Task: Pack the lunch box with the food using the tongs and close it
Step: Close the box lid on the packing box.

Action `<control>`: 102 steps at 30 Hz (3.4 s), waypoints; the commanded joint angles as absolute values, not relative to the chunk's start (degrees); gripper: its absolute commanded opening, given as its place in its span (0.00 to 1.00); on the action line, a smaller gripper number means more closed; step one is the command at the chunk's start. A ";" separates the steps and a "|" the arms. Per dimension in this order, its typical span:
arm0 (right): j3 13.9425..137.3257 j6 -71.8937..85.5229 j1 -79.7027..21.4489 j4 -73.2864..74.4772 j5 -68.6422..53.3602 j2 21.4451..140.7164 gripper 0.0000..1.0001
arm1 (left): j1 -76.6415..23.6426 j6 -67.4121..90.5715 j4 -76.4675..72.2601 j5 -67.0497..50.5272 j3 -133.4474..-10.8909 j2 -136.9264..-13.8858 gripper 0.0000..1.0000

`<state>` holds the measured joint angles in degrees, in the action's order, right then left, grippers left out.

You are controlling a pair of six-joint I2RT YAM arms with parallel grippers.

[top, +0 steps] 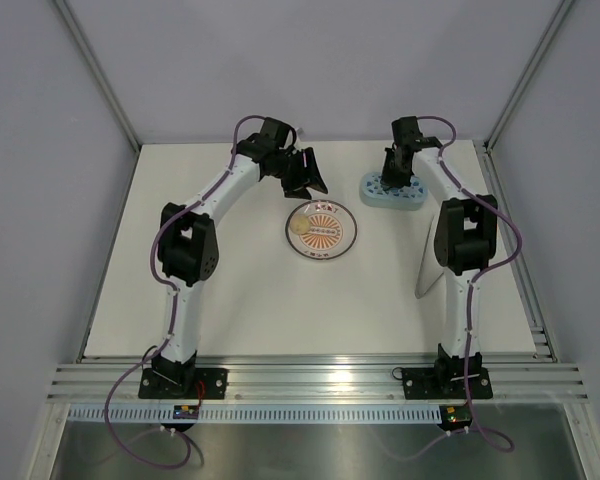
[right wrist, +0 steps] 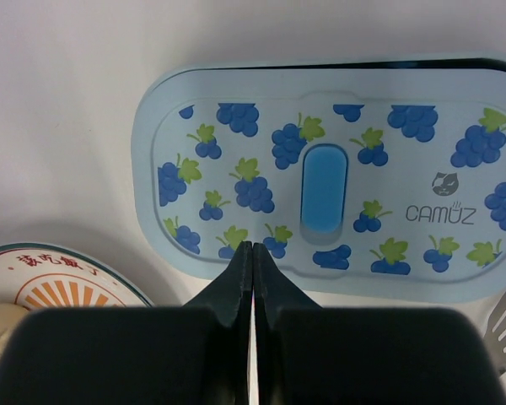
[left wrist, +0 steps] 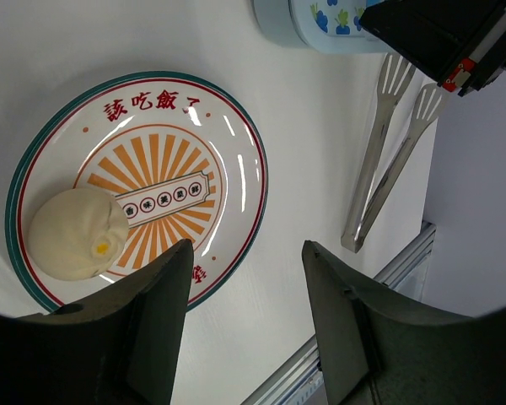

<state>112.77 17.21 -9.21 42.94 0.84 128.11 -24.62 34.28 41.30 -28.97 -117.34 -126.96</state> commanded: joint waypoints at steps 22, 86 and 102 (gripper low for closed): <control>103.88 12.66 -8.97 39.99 -3.69 122.34 0.00 | -24.08 33.22 40.08 -28.56 -115.93 -123.05 0.58; 110.48 19.69 -2.29 40.69 -3.16 131.13 0.00 | -23.64 32.69 39.46 -28.83 -112.06 -120.50 0.58; 118.11 18.72 -3.16 42.53 -3.87 125.94 0.00 | -23.56 32.78 39.64 -29.09 -112.24 -120.23 0.58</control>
<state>113.65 19.35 -1.93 41.58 -2.68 129.93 -23.88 33.01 41.04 -28.75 -111.98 -123.72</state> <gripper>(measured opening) 0.007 0.581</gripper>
